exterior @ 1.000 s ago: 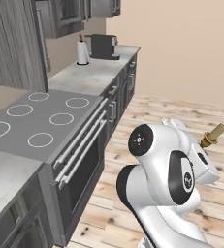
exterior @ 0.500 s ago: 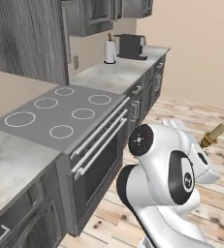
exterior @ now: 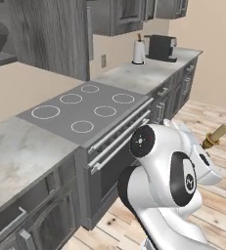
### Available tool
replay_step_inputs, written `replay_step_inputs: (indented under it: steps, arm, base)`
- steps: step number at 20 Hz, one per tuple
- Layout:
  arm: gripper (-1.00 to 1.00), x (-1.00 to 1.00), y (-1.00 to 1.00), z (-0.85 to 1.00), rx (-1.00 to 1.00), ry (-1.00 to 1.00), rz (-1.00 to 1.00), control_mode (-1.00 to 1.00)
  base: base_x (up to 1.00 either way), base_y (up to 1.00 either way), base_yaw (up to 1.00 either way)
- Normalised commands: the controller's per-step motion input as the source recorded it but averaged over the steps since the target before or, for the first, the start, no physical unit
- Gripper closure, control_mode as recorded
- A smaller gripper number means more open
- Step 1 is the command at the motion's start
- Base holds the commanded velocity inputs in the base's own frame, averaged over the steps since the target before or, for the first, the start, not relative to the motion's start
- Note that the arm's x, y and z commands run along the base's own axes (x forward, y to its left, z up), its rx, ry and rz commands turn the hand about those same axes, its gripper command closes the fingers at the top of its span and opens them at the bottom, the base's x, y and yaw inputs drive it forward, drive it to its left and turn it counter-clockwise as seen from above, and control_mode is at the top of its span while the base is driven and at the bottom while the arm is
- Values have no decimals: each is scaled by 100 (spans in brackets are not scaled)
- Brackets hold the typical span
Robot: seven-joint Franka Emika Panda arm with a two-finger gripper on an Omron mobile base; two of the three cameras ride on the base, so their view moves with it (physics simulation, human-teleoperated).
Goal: Pick the candle and jar from the dining table and place them in the open cabinet. Close the cabinet after placing the objects.
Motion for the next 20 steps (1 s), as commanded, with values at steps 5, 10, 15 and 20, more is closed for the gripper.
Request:
replay_step_inputs:
  steps: [5, 10, 15, 20]
  arm:
    - [100, 0, 0, 0, 0, 0, 0, 100]
    - [100, 0, 0, 0, 0, 0, 0, 100]
    - [100, 0, 0, 0, 0, 0, 0, 100]
    - [100, 0, 0, 0, 0, 0, 0, 100]
  base:
    - [0, 0, 29]
    - [0, 0, 28]
    - [0, 0, 28]
    - [2, 0, 27]
